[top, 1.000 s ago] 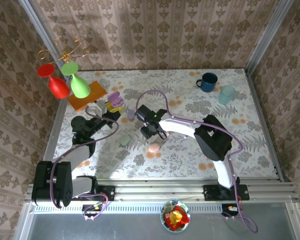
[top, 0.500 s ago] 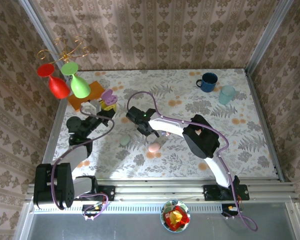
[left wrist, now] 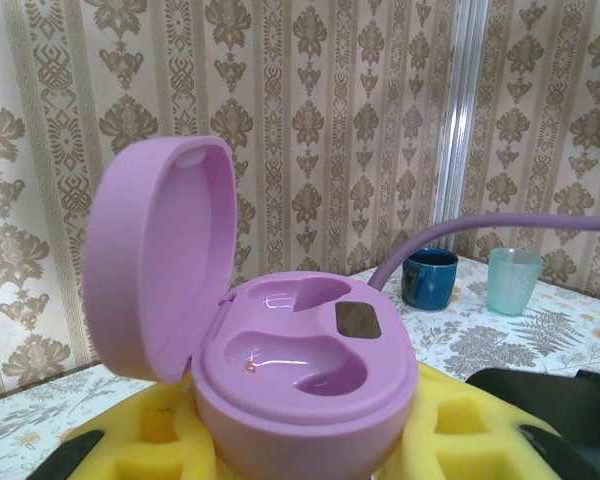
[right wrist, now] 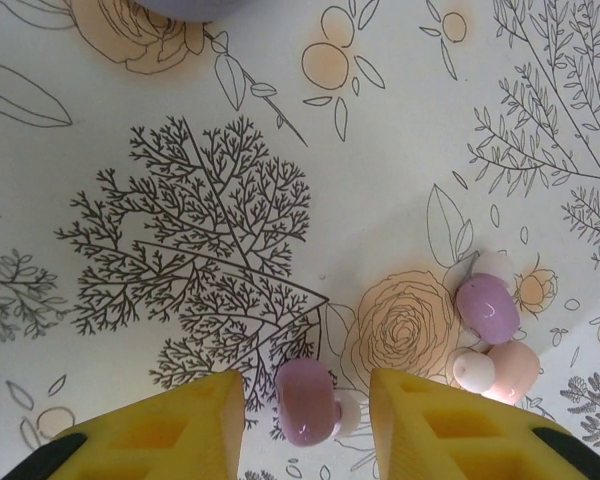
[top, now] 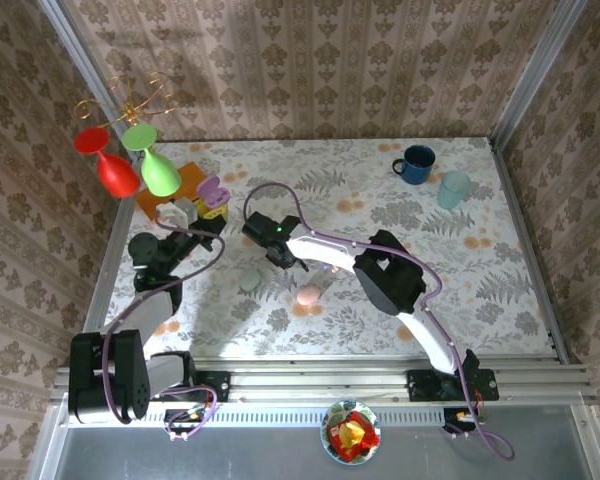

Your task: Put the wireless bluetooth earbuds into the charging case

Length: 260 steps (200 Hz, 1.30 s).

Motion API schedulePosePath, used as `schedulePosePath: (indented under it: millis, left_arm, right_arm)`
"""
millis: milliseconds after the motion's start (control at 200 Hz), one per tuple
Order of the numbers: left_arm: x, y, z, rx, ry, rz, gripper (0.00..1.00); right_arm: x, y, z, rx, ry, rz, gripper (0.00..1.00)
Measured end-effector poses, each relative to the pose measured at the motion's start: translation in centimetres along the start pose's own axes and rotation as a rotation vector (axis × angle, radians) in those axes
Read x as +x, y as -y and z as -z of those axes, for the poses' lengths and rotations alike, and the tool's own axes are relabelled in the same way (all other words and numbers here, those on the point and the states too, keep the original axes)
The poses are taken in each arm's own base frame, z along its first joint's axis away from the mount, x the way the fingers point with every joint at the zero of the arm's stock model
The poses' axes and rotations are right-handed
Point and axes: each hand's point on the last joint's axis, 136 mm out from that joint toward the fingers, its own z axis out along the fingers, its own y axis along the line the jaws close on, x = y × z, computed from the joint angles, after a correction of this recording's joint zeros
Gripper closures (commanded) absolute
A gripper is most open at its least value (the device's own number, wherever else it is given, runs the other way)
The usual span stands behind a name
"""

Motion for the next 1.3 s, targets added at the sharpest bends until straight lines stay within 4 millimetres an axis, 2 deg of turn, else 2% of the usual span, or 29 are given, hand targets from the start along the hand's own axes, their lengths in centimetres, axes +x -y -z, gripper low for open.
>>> schedulePosePath:
  millis: [400,650,1035,1120,1300]
  left_arm:
    - [-0.2,0.2,0.1,0.008,0.002,-0.004,0.76]
    - [-0.2,0.4,0.1,0.015,0.001,-0.004,0.76]
    - [-0.2,0.4,0.1,0.016,0.001,-0.005,0.76]
    - [-0.2,0.5,0.0,0.019,0.002,-0.008,0.75]
    - [-0.1,1.0,-0.2,0.037,0.001,-0.015,0.76]
  right_arm:
    - [0.3,0.0,-0.6,0.018,-0.031,0.034,0.74]
    - [-0.2,0.1,-0.8,0.032,-0.041,0.028,0.83]
    - [-0.4,0.2,-0.8,0.015,-0.051,-0.022,0.87]
    - [0.3,0.3,-0.5,-0.024,-0.047,-0.066,0.87]
    - [2.9,0.8,0.3,-0.143,-0.055,-0.2,0.87]
